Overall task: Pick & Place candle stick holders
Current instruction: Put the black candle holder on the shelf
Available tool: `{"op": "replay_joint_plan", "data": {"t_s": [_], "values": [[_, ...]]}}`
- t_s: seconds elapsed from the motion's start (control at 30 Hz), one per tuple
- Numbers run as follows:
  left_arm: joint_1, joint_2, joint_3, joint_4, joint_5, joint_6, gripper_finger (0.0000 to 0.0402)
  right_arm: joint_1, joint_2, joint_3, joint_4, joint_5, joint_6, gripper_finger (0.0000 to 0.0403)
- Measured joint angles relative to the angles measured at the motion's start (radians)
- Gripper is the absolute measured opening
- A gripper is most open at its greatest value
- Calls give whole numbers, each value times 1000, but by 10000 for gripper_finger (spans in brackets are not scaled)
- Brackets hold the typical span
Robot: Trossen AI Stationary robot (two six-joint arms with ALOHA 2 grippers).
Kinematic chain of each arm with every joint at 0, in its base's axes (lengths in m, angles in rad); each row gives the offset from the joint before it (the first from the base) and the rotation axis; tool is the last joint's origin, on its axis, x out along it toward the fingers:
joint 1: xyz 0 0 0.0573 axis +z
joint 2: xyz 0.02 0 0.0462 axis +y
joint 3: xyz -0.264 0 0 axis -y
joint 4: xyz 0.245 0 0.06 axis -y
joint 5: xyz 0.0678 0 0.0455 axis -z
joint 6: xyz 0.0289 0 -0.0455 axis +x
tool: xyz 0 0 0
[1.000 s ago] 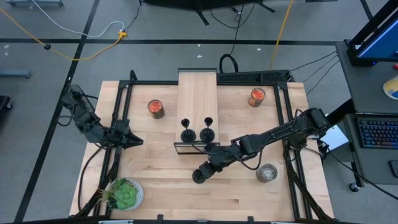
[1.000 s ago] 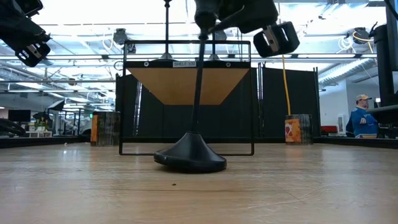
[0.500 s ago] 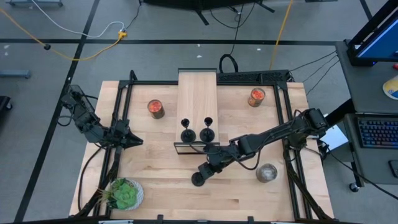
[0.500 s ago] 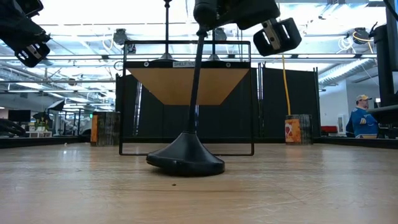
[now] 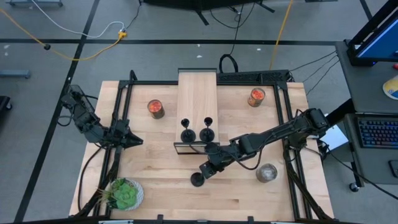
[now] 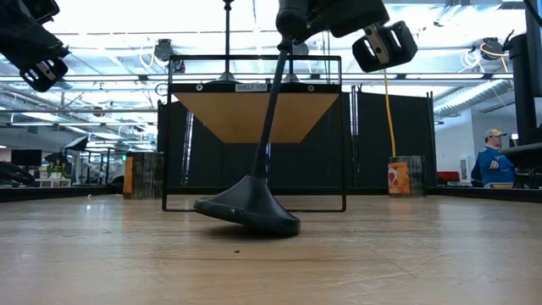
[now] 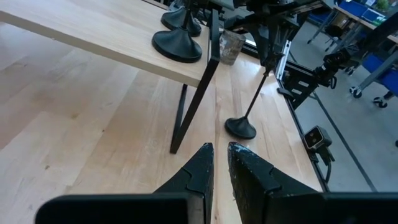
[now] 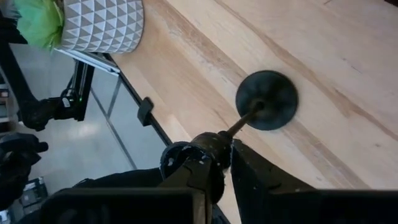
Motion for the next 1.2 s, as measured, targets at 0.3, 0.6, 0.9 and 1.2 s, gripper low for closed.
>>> {"op": "replay_joint_plan", "data": {"t_s": [0.3,0.6,0.9,1.2], "values": [[0,0,0,0,-5,0,53,27,-88,-2,-137,12,47,8],[0,0,0,1,-14,4,53,33,-160,-5,-273,21,81,8],[0,0,0,1,-14,-4,53,33,-201,12,-404,3,97,8],[0,0,0,5,-13,4,53,32,-276,139,-800,60,148,7]]}}
